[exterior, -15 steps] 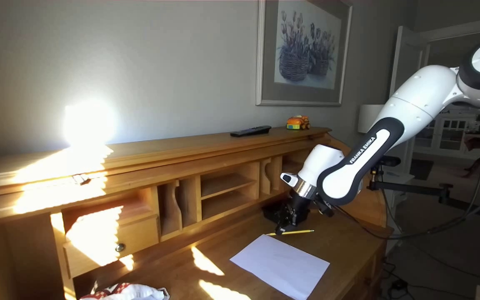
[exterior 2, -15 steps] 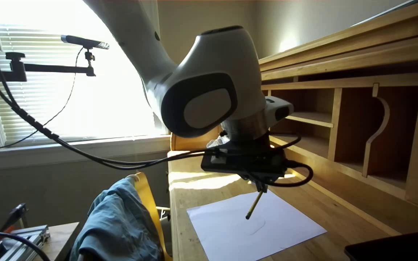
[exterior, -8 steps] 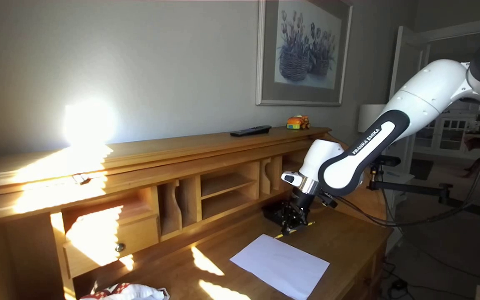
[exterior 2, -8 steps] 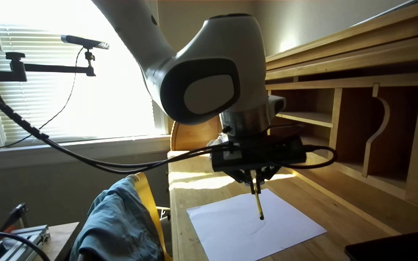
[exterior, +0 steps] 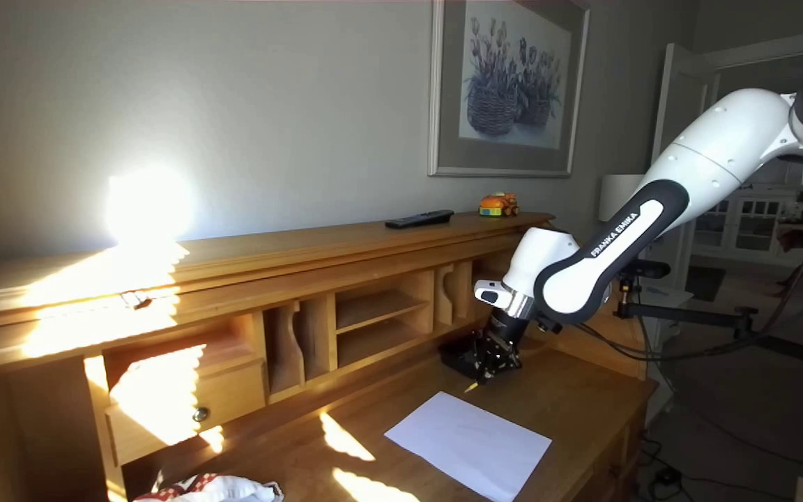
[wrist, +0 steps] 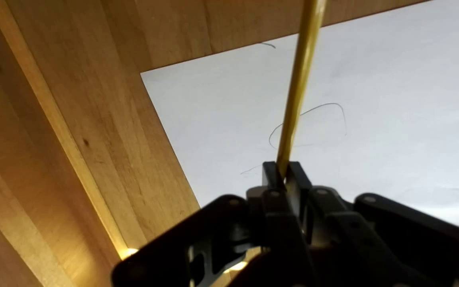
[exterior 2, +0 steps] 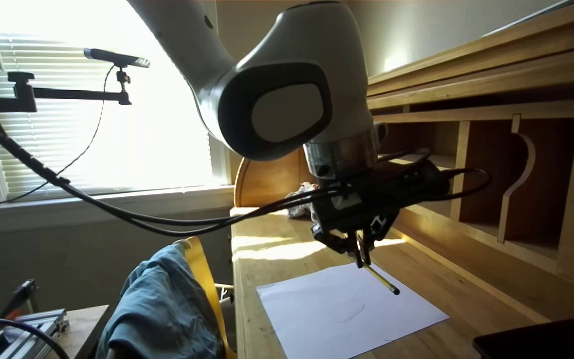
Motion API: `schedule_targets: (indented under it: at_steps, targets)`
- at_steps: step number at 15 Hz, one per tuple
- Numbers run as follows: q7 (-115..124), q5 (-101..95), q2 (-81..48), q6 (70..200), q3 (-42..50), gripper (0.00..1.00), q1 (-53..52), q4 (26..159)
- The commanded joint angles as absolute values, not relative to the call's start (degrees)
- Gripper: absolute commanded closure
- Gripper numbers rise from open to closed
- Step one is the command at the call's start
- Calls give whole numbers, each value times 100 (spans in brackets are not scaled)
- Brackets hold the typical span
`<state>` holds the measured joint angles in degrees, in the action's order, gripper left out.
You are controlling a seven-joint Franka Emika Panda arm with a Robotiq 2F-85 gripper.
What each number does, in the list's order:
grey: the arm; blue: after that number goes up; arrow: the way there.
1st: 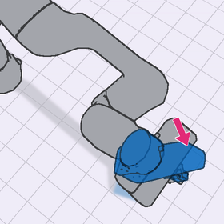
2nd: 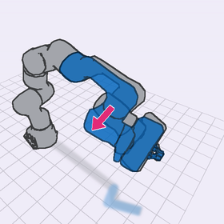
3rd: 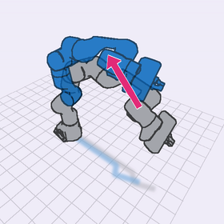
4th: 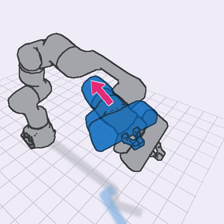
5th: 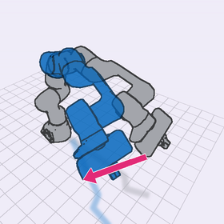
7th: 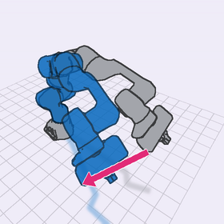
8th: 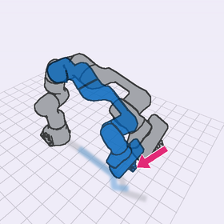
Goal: Use the pencil to draw on the piece of paper
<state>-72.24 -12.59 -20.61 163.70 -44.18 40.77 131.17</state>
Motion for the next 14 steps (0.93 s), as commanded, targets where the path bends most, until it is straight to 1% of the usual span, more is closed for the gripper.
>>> schedule_targets:
  at_steps: [1,4,5,9,12,14]
  targets:
    - [-7237,-1261,-2058,16370,-4418,92,4082,13118]
    - [-7246,-1263,-2057,16370,-4418,92,4083,13121]
    - [-7553,-1063,-1786,16428,-3866,98,3487,13177]
    - [-7978,-1272,-1463,15809,-2843,98,2166,13064]
    - [-7943,-1737,-1406,15678,-1928,98,1002,13028]
    - [-7864,-2243,-1404,15645,-1416,98,416,12973]
